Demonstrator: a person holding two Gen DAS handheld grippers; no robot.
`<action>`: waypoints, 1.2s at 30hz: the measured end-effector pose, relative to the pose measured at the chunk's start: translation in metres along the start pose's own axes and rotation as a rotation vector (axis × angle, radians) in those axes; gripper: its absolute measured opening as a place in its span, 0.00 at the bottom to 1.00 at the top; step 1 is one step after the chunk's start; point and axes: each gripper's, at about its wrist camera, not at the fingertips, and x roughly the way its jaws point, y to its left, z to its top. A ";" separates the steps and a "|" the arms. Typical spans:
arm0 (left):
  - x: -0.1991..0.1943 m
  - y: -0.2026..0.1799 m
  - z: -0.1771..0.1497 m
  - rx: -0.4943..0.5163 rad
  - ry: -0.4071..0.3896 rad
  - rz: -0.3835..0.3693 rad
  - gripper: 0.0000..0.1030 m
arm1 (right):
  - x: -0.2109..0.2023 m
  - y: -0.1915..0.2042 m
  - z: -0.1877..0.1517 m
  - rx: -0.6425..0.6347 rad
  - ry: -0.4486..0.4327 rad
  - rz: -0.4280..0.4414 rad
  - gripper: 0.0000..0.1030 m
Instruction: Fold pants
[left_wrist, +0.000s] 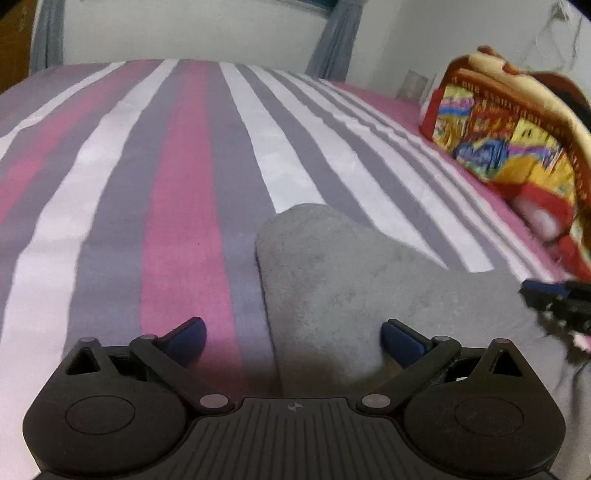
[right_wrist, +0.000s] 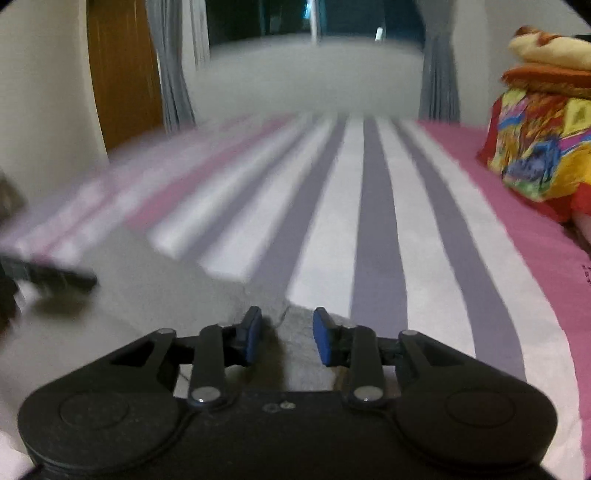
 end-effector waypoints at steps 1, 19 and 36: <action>0.003 -0.002 0.000 0.020 -0.004 0.003 0.98 | 0.000 0.000 0.000 0.005 -0.005 0.000 0.31; -0.025 -0.015 -0.009 0.123 0.019 0.032 0.99 | -0.030 0.003 0.003 0.053 -0.026 -0.064 0.51; -0.061 0.059 -0.073 -0.278 0.088 -0.494 0.57 | -0.049 -0.117 -0.093 0.784 0.106 0.494 0.63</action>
